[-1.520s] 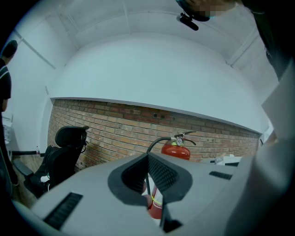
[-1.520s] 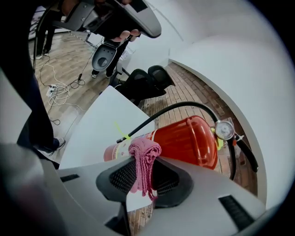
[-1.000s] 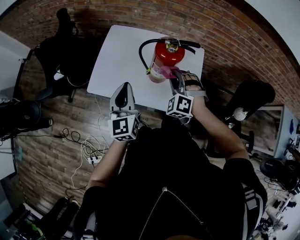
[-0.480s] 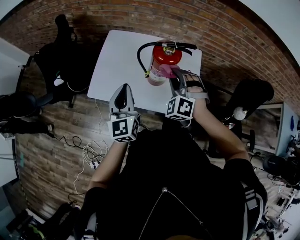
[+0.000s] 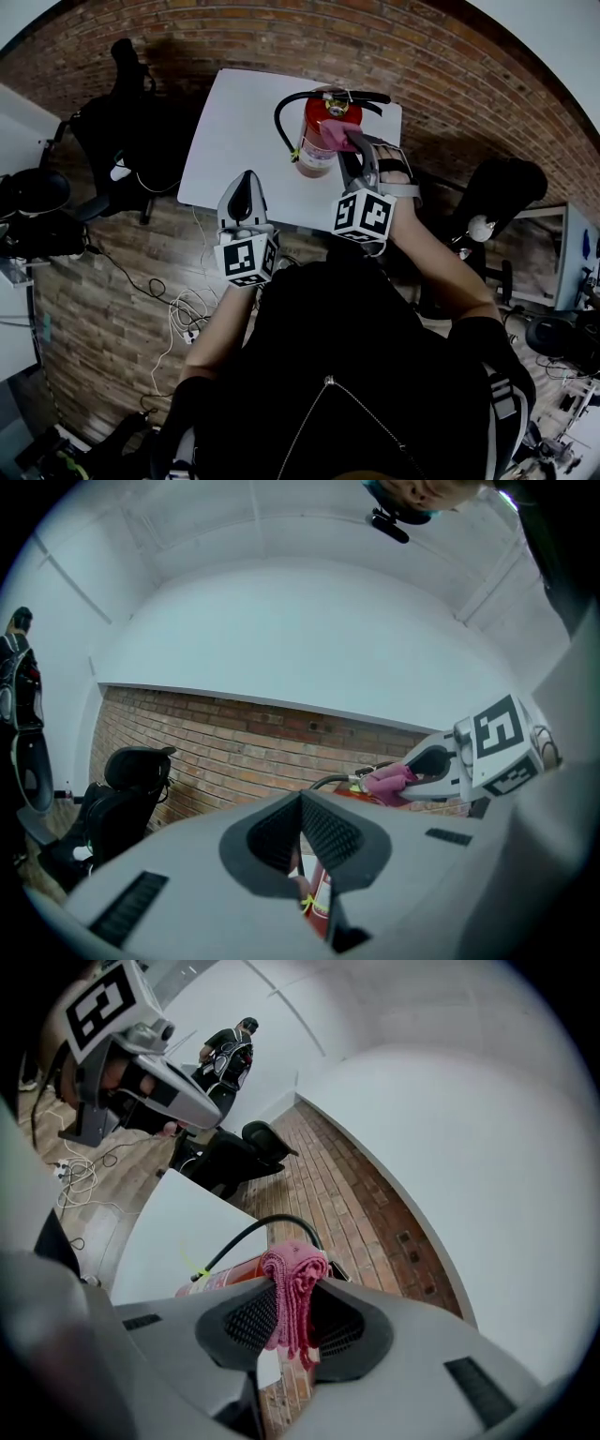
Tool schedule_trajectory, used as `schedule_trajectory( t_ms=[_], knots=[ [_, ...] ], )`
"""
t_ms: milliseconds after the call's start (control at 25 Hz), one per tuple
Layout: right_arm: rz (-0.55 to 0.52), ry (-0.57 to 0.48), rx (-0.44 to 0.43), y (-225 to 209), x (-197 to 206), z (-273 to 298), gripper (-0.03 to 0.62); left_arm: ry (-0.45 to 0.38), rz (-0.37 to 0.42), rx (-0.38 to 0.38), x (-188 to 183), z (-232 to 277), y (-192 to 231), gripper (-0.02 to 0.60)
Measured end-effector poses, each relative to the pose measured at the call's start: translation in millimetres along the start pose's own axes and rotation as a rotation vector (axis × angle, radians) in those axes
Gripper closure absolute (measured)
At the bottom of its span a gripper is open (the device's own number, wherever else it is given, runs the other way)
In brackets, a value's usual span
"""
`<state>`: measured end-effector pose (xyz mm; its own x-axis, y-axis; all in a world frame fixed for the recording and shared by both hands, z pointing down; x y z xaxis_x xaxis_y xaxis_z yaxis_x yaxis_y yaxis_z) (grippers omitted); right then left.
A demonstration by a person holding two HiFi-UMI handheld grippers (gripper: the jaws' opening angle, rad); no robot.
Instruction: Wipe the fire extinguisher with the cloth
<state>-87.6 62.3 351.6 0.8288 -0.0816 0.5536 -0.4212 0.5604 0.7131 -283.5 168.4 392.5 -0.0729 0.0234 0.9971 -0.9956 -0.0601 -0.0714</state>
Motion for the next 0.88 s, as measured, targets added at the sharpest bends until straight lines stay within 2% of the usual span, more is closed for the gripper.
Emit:
schedule_trajectory(
  t_ms=[400, 720, 880],
  knots=[
    [0.048, 0.032, -0.165, 46.4, -3.4, 9.9, 0.49, 0.019, -0.013, -0.042, 8.4, -7.0, 9.5, 0.571],
    [0.089, 0.112, -0.309, 107.9, 21.5, 47.0, 0.49, 0.062, -0.023, -0.075, 22.1, -19.8, 15.3, 0.571],
    [0.099, 0.185, -0.37, 142.6, 39.5, 72.7, 0.49, 0.088, -0.029, -0.09, 31.0, -26.9, 16.6, 0.571]
  ],
)
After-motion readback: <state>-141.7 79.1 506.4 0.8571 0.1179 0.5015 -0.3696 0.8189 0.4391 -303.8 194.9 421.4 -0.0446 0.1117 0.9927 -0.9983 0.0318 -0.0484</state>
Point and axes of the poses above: the fingertips, and each gripper's own axes: z forward along the fingers, y to its left, x out of its underside, the point moved 10 cm from there along -z, backward along the fingers, and after that the axes turned 15 degrees about z, right-handed, at the moved point
